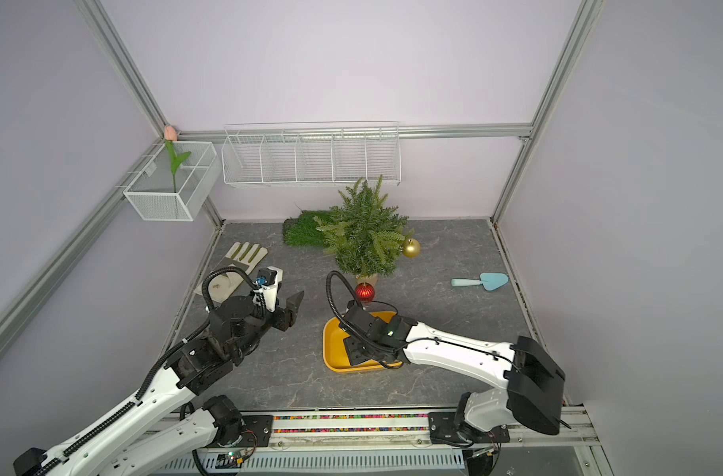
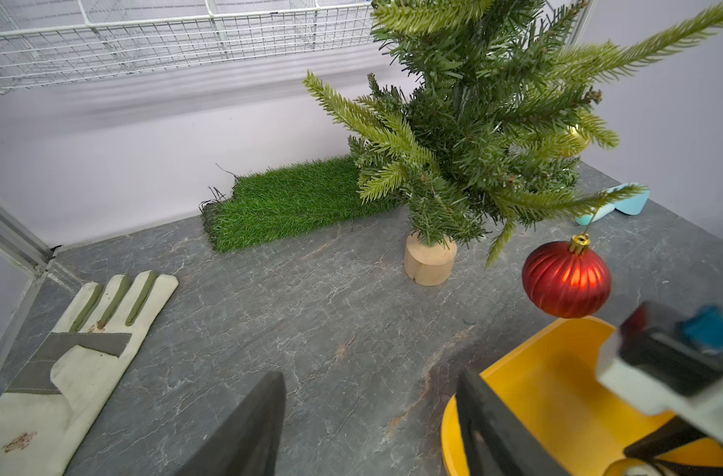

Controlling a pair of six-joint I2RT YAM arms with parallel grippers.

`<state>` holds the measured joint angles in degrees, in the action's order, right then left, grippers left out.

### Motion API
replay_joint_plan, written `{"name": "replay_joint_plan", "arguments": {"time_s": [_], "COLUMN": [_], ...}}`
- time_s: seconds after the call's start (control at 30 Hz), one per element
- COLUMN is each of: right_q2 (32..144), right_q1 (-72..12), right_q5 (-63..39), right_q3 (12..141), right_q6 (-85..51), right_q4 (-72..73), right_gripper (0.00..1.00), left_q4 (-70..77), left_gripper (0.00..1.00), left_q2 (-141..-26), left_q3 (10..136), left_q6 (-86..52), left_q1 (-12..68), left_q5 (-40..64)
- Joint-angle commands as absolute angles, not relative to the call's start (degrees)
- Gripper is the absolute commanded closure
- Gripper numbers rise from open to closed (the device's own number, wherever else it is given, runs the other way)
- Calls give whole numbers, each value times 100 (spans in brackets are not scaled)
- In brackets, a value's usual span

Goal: Decorate the small christmas tree with ornaments
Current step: Pick up an ornament from the container.

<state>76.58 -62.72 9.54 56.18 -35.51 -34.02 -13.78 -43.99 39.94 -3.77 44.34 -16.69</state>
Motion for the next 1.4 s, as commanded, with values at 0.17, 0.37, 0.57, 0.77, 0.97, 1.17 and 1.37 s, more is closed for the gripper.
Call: {"name": "replay_joint_plan", "arguments": {"time_s": [0.17,0.37,0.57,0.77,0.97,1.17,1.37], "right_q2": [6130,5752,5794,5777,5812,5914,6089], "right_q1": [-5770,-5073,-4390,-4156,-4144,-4045,-4048], "right_q5": [358,-483,-1746,-2668,-3721,-4837,-5625], "right_q3": [5968,6466,6875,6808,6669,6641,6550], "right_q6": [-1880,-1271,-1206,-544,429,529,239], "right_q4": [-3810,-3510,-2853,-2233,-2163,-2057,-1728], "right_gripper": [43,44,45,47,44,45,45], "left_q4": [-1041,-542,-400,-237,214,122,791], "left_gripper": [33,33,34,34,34,33,31], "left_q2": [-4187,-4282,-4796,-5105,-4763,-4353,-4353], "left_q3": [4350,4598,5082,5435,4894,4375,4210], "left_q6": [74,551,855,1276,2765,4498,4558], "left_q1": [4412,4412,4412,4433,4873,5376,5440], "left_q5": [-1273,-72,741,2891,3403,3106,2806]}}
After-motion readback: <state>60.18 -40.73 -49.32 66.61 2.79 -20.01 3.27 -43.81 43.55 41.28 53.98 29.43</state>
